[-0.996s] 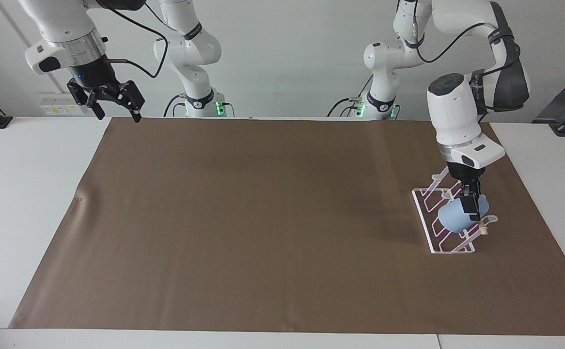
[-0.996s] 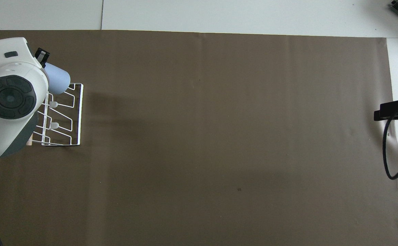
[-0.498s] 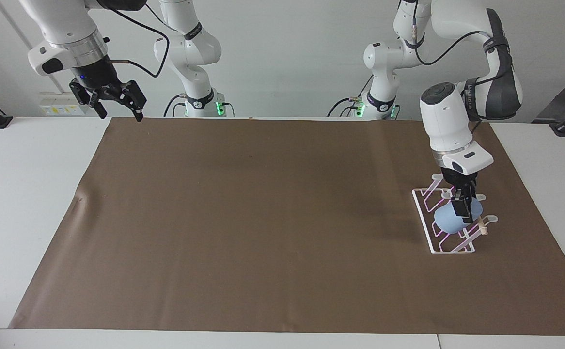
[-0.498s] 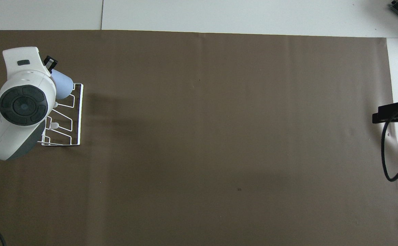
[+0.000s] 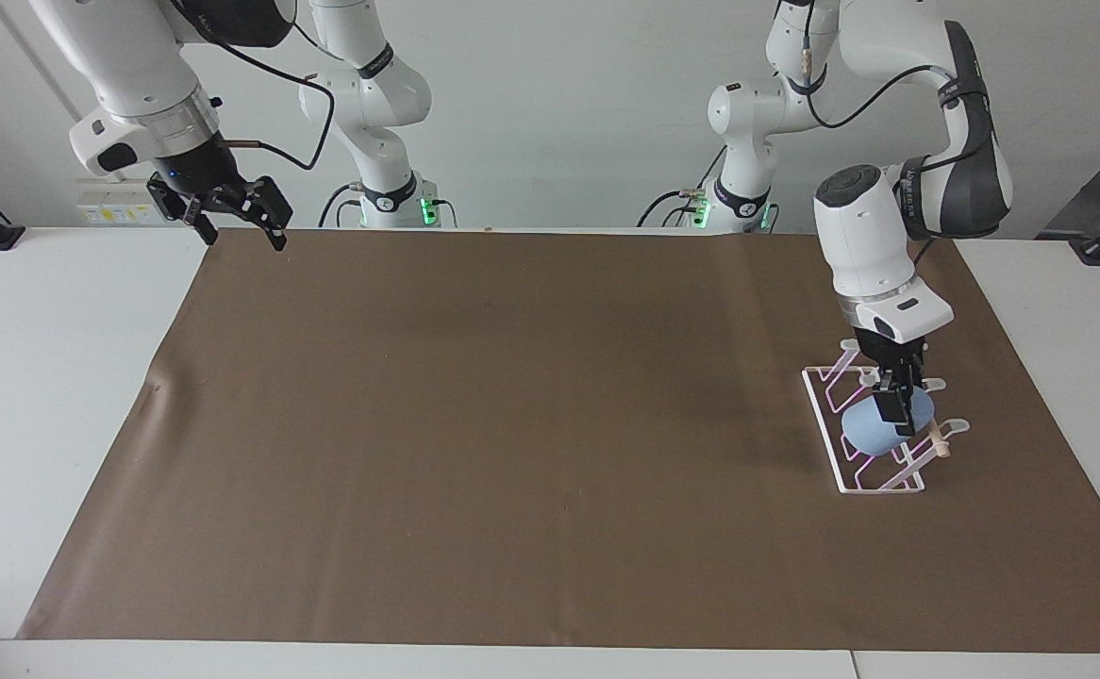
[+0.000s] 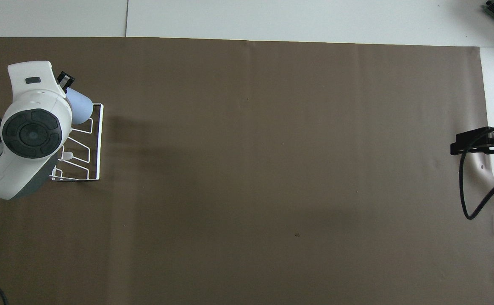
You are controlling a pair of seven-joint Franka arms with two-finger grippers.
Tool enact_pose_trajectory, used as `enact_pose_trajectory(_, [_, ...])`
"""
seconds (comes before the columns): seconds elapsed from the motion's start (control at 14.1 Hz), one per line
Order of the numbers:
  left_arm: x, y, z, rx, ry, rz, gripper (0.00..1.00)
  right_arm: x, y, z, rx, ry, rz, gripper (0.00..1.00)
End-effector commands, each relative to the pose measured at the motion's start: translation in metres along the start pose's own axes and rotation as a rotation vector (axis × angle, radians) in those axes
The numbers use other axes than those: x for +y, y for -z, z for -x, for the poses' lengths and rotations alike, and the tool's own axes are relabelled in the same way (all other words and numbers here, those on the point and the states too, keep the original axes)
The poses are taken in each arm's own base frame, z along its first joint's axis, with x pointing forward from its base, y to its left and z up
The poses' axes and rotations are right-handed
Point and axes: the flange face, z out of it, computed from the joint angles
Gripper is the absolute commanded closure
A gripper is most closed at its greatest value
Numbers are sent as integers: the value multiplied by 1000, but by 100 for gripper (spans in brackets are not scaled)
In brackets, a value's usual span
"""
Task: Hang cup on cup holder
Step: 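Lower the cup onto a hook of the wire rack with the left gripper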
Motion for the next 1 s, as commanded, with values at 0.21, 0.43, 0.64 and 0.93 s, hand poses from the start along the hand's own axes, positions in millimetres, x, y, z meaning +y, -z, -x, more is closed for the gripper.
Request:
enact_pose_trajectory(0.21, [-4, 2, 1, 15, -42, 17, 40, -17, 0, 7, 14, 19, 35, 0])
enact_pose_trajectory(0.43, [-4, 1, 1, 14, -44, 11, 35, -16, 4, 3, 39, 21, 81, 0])
enact_pose_trajectory(0.64, [-5, 1, 0, 16, -44, 11, 21, -14, 4, 2, 48, 17, 85, 0])
enact_pose_trajectory(0.93, [-5, 1, 0, 16, -45, 7, 10, -8, 3, 3, 12, -39, 11, 0])
